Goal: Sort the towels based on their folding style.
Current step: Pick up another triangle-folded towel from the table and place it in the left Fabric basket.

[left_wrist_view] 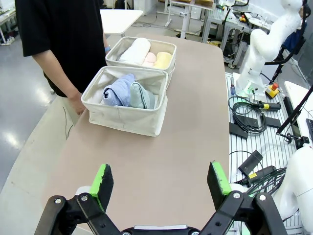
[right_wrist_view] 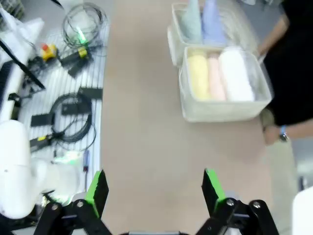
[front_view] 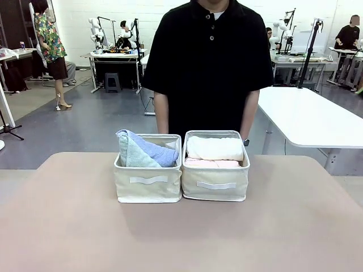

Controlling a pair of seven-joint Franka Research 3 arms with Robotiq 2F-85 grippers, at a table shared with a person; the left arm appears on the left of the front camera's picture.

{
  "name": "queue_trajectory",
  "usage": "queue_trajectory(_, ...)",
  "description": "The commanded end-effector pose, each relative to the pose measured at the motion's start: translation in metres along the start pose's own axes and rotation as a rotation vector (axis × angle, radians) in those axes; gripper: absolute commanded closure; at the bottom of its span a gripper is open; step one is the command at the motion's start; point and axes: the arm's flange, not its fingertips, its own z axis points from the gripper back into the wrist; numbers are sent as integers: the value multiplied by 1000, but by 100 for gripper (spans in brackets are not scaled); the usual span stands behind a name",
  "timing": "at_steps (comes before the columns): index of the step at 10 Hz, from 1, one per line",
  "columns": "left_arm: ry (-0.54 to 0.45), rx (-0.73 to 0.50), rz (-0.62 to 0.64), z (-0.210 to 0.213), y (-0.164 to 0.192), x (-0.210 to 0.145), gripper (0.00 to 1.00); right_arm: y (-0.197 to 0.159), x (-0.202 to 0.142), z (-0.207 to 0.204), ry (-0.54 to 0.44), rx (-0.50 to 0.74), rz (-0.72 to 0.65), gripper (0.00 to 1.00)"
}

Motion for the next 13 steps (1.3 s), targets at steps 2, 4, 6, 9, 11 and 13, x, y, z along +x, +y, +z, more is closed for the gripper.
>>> queue_trajectory(2,6,11,3,-2,-3,0,0,-13,-71,31,-465,69,2,0)
queue_trajectory(4,6,11,3,-2,-3,0,0,-8,-92,39,-578,-16,-92,0)
queue_trajectory(6,6,11,3,-2,-3,0,0,-9,-93,43,-539,6,-75,0)
queue_trajectory(9,6,11,3,-2,-3,0,0,0,-108,34,-583,-17,-63,0)
queue_trajectory(11,6,11,3,-2,-3,0,0,0,-108,34,-583,-17,-63,0)
queue_trajectory(13,6,11,3,-2,-3,0,0,0,-108,34,-583,-17,-63,0)
